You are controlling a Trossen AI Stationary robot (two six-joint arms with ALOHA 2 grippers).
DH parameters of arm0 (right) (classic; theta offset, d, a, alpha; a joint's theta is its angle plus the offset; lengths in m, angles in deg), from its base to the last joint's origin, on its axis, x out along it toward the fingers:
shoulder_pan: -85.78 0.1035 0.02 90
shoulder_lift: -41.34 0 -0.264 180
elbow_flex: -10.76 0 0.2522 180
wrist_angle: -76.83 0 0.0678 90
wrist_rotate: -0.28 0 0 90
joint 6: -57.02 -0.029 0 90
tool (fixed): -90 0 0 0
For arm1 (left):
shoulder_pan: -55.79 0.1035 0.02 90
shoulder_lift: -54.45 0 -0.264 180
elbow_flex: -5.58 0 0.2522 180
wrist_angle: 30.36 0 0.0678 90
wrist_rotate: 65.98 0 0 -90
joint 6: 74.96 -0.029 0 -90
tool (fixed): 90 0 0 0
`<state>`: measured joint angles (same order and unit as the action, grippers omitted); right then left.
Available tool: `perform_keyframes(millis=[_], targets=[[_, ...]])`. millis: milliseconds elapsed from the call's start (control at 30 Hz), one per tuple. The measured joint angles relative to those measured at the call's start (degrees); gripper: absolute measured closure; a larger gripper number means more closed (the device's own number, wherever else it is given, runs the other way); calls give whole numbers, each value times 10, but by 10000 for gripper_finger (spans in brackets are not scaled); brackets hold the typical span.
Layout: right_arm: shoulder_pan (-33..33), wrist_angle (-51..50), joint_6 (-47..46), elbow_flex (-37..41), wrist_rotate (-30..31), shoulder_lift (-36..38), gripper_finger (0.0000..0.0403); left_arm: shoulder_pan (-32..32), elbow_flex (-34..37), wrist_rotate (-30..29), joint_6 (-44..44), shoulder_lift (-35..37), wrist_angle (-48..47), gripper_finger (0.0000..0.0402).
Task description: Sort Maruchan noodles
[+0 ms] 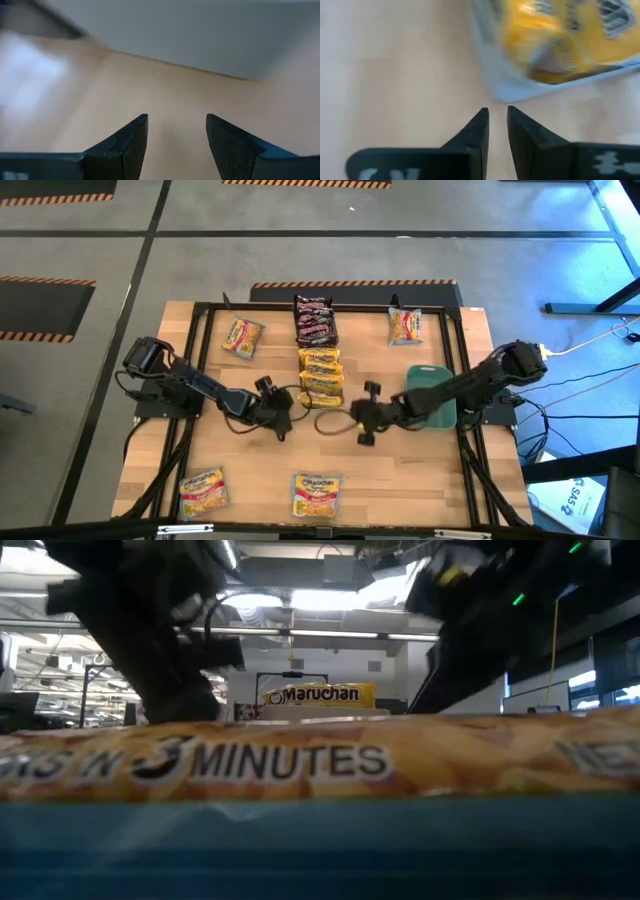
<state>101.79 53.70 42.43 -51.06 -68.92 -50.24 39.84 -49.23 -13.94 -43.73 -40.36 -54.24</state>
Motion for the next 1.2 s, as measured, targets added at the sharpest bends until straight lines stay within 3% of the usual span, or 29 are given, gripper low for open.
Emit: perform_keyframes(millis=[133, 267, 433, 533, 800, 1200], targets=[[56, 20, -33, 0, -74, 29, 350, -48, 0, 79, 6, 29, 8, 207], [119, 148, -32, -1, -148, 18, 350, -98, 0, 135, 7, 45, 51, 207], [157, 296, -3, -1, -161, -45, 350, -140, 0, 138, -19, 43, 127, 207], [164, 332, -1, -23, -191, -93, 350, -150, 0, 135, -32, 41, 150, 207], [162, 309, 19, -124, -260, -193, 350, -152, 0, 120, -33, 41, 152, 207], [149, 220, 26, -200, -307, -246, 350, -152, 0, 117, -33, 41, 154, 207]])
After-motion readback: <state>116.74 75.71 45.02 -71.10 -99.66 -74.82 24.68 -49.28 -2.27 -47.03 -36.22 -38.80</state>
